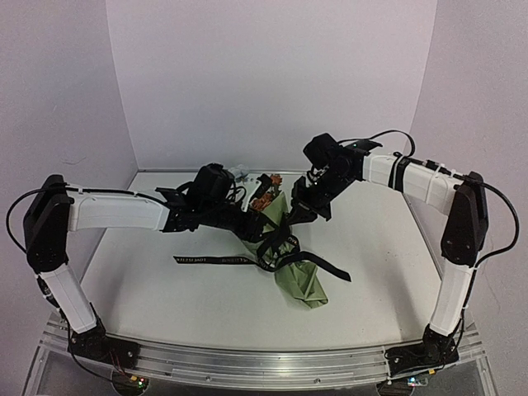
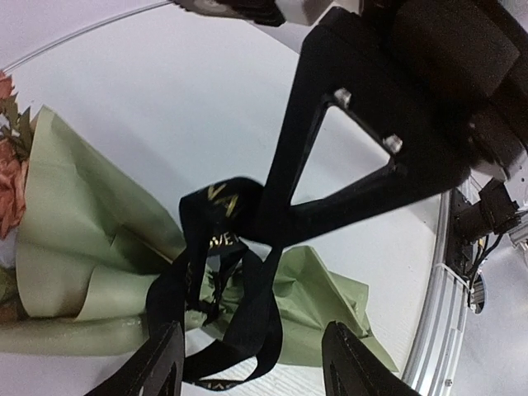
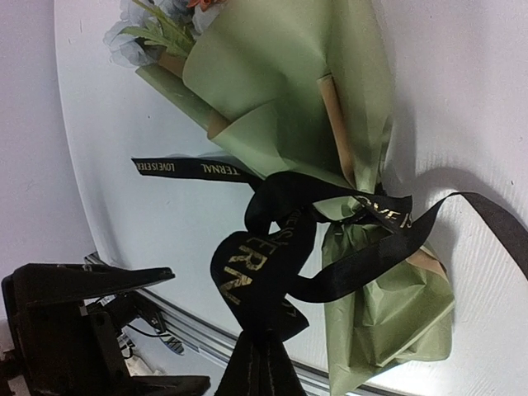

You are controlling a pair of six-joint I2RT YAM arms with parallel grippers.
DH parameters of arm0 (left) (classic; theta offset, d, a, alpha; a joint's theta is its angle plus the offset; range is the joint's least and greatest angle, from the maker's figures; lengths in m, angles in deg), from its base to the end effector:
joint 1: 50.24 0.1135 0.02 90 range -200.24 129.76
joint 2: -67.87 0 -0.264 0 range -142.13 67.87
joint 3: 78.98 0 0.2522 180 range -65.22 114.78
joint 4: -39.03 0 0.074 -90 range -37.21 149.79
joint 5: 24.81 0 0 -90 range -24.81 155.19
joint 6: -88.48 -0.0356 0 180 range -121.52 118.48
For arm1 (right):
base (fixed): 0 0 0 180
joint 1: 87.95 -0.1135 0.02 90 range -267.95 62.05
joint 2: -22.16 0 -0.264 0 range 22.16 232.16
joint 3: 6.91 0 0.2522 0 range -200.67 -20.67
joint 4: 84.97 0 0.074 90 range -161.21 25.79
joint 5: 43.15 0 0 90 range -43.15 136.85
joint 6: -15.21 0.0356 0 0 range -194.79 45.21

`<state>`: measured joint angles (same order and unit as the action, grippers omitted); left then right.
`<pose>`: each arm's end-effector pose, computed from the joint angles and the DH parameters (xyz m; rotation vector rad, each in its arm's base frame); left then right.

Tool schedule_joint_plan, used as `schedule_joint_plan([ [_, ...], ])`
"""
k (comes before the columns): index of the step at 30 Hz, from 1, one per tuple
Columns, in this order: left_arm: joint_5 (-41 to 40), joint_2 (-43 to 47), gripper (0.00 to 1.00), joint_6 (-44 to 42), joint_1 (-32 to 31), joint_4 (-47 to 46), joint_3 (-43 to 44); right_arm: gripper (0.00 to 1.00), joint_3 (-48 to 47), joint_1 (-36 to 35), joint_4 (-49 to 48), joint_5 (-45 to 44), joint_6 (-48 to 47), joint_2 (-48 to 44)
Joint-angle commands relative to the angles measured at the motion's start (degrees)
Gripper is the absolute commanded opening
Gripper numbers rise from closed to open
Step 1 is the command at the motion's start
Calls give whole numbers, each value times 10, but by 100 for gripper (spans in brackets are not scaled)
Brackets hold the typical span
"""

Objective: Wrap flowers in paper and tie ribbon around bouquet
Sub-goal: Pass from the right arm to the left

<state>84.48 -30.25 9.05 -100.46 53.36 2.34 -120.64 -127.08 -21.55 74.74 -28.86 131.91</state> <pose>0.2410 -0.3079 0.2463 0.9576 2.0257 -0.9637 0.3110 0.2745 0.2887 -0.0243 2.8905 1.0603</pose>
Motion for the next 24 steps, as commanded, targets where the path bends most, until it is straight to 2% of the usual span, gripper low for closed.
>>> schedule_joint_plan([
  [1, 31, -48, 59, -51, -2, 15, 57, 0, -2, 1, -33, 25, 31, 5],
  [7, 19, -80, 59, -60, -2, 17, 81, 0, 16, 1, -57, 36, 54, 1],
  [19, 37, -87, 56, -57, -1, -36, 71, 0, 18, 1, -64, 44, 58, 11],
  [22, 46, -96, 47, -61, 0, -35, 80, 0, 18, 1, -64, 47, 55, 12],
  [24, 53, -100, 35, -60, 2, -38, 83, 0, 20, 2, -64, 51, 52, 12],
])
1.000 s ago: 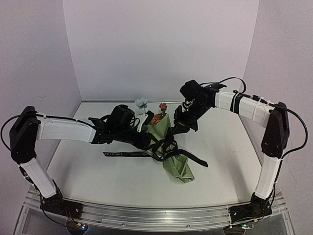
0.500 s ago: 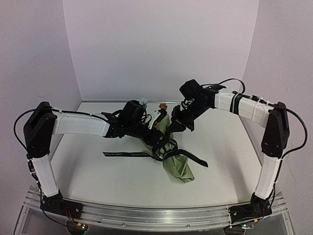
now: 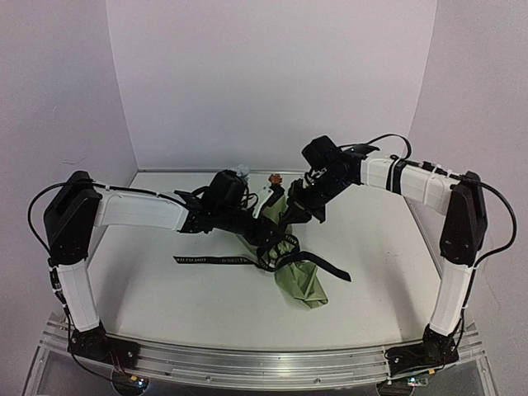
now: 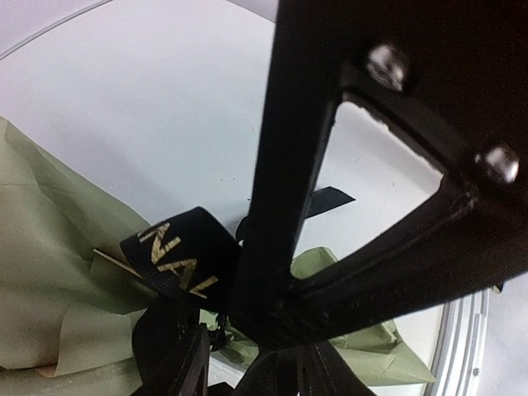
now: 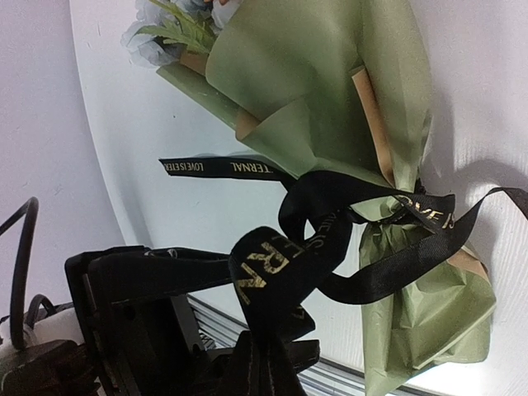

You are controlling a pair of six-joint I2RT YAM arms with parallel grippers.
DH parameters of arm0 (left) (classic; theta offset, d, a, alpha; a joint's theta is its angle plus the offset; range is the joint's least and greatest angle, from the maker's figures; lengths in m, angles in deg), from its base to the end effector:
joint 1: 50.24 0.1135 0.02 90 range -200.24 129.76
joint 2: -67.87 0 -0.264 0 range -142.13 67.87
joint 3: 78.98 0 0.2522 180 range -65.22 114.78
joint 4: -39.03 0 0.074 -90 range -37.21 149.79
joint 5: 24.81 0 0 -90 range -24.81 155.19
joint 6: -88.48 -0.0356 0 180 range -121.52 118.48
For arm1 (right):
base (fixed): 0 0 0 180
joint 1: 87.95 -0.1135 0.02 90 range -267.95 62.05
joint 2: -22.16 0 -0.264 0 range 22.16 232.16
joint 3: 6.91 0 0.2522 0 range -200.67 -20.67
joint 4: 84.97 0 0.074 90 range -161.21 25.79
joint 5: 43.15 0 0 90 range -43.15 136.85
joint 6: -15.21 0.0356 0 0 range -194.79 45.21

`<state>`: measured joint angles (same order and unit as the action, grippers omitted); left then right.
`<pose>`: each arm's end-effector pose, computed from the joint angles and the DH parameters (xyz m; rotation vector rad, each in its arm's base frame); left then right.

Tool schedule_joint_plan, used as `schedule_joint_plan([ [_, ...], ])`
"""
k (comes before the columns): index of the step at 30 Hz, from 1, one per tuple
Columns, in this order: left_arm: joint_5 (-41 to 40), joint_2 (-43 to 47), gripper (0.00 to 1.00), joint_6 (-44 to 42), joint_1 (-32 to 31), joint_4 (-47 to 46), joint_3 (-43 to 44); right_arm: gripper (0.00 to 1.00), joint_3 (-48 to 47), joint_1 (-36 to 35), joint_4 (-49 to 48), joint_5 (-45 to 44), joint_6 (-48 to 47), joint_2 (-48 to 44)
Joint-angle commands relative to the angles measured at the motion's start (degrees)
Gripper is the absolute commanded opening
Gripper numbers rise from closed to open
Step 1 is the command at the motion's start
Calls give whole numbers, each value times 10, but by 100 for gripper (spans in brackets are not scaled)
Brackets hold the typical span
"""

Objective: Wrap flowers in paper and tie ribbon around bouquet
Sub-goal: Pass from the right arm to the left, then adjust the folded bouquet at the center of the board.

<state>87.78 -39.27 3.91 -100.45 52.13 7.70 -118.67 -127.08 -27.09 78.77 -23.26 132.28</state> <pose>0.2603 -0.3339 0.2185 1.0851 1.9978 -0.9654 0.3146 0.2802 0.2820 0.0624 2.8838 1.1979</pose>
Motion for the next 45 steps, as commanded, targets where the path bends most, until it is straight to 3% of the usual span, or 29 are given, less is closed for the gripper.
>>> schedule_joint_plan([
  [1, 22, -13, 27, -7, 3, -27, 33, 0, 2, 1, -9, 12, -7, 8],
  [4, 22, -16, 8, 3, 8, -31, 34, 5, 13, 1, -10, 7, -27, -3],
  [6, 19, -14, 1, 14, 12, -39, 28, 10, 31, 2, -12, -8, -51, -19],
  [12, -18, 8, 0, 81, 39, -78, -15, 33, 140, 2, -67, -77, -164, -110],
  [16, 16, 14, 0, 106, 58, -89, -29, 51, 220, -2, -155, -79, -247, -160],
  [21, 68, 3, 0, 110, 64, -74, -17, 61, 276, -30, -198, -110, -388, -176],
  [24, 84, 1, 0, 119, 70, -66, -10, 61, 278, -44, -194, -154, -424, -152],
  [30, 98, 3, 0, 120, 79, -41, -2, 54, 307, -70, -196, -204, -378, -126],
  [39, 107, 14, 0, 117, 80, -19, -10, 40, 378, -147, -273, -279, -274, -107],
  [45, 112, 44, 0, 119, 80, -10, -38, 38, 413, -199, -332, -311, -182, -122],
])
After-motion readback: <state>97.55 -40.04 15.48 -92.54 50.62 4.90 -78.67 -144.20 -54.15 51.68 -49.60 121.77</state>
